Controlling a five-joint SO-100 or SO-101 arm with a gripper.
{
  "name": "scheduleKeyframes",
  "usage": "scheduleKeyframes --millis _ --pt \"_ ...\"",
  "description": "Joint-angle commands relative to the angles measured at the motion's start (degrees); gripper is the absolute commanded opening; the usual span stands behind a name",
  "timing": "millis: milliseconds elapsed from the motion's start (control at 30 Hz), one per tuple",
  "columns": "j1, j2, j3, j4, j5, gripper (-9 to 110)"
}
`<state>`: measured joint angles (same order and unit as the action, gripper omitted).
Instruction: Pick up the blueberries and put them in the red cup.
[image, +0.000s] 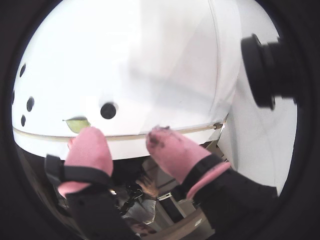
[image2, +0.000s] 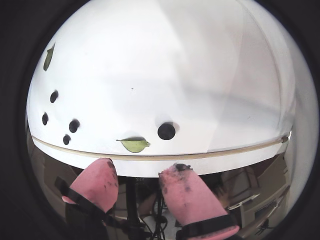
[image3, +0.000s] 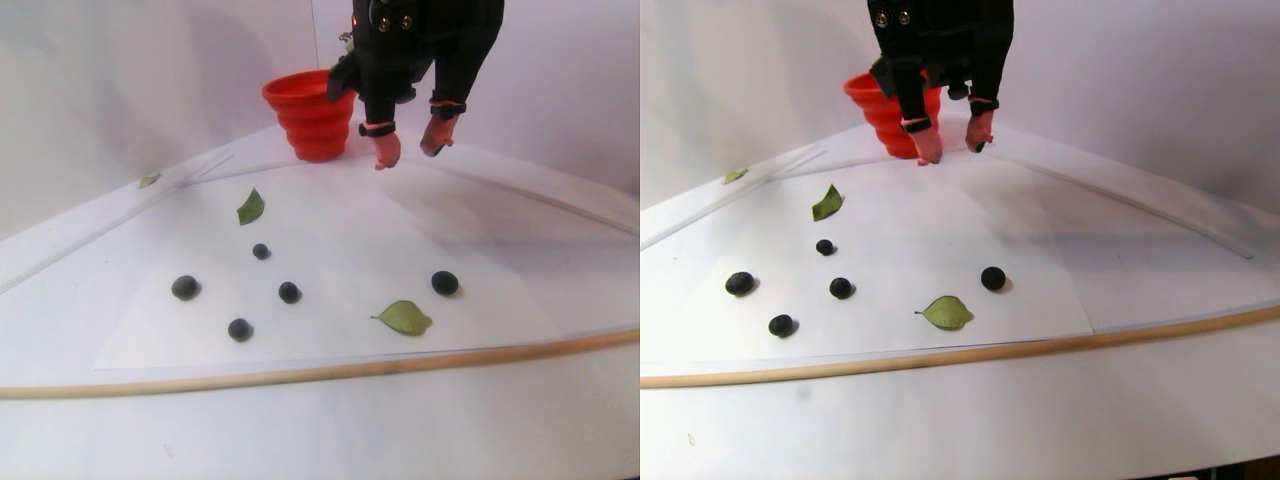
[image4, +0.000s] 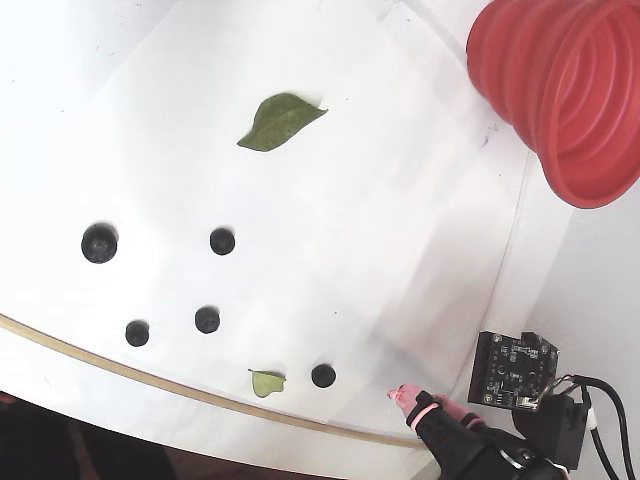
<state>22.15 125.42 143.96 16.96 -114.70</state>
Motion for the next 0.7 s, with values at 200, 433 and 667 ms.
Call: scheduleKeyframes --millis 200,433,667 --pt "2.90 -4.66 0.62 -3.87 1.23 17" --pt "4.13 -9.67 0.79 -7.38 2.11 17" --pt "4.75 -14.06 0.62 -10.28 3.08 17"
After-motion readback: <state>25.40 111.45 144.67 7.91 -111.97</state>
